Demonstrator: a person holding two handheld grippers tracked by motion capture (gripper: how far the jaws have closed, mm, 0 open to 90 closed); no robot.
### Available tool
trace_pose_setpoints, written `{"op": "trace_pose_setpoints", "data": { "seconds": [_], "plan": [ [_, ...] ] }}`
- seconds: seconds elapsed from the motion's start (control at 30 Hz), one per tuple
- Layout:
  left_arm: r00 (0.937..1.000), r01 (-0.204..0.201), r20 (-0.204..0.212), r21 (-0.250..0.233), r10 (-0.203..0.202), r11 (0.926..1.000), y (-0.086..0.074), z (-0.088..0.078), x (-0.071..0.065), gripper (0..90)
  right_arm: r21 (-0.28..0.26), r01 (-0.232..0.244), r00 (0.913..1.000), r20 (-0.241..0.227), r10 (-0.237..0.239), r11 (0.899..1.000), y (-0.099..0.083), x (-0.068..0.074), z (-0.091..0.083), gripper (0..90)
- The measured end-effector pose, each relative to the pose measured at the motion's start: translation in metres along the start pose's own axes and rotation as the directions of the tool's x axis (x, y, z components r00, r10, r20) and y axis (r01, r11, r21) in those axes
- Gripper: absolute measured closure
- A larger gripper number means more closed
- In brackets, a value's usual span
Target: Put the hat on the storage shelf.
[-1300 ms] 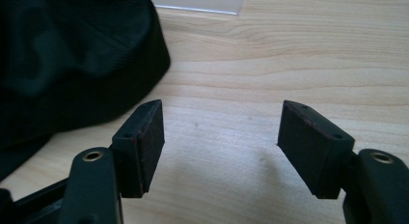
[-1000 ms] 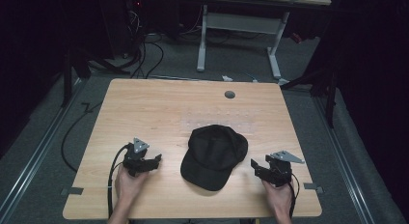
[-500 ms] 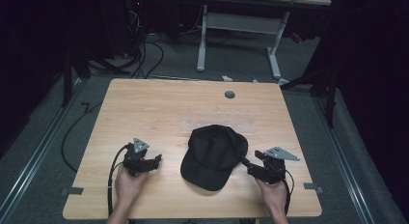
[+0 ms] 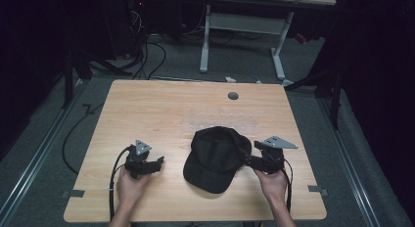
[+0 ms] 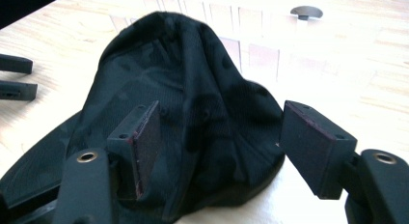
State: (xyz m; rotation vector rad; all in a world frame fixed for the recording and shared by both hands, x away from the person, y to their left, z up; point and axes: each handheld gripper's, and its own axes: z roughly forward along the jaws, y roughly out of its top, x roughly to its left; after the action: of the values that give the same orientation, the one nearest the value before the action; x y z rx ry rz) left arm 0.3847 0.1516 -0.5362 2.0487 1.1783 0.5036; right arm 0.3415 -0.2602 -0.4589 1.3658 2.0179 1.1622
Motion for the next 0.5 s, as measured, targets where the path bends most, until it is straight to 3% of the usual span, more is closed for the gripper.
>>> {"op": "trace_pose_setpoints", "data": {
  "seconds": [0.5],
  "plan": [
    [1.0000, 0.000, 0.000, 0.000, 0.000, 1.0000, 0.000, 0.000, 0.000, 27.3, 0.004, 0.020, 0.9989, -0.044, -0.019, 1.000, 0.029, 0.002, 0.024, 25.5]
  ]
}}
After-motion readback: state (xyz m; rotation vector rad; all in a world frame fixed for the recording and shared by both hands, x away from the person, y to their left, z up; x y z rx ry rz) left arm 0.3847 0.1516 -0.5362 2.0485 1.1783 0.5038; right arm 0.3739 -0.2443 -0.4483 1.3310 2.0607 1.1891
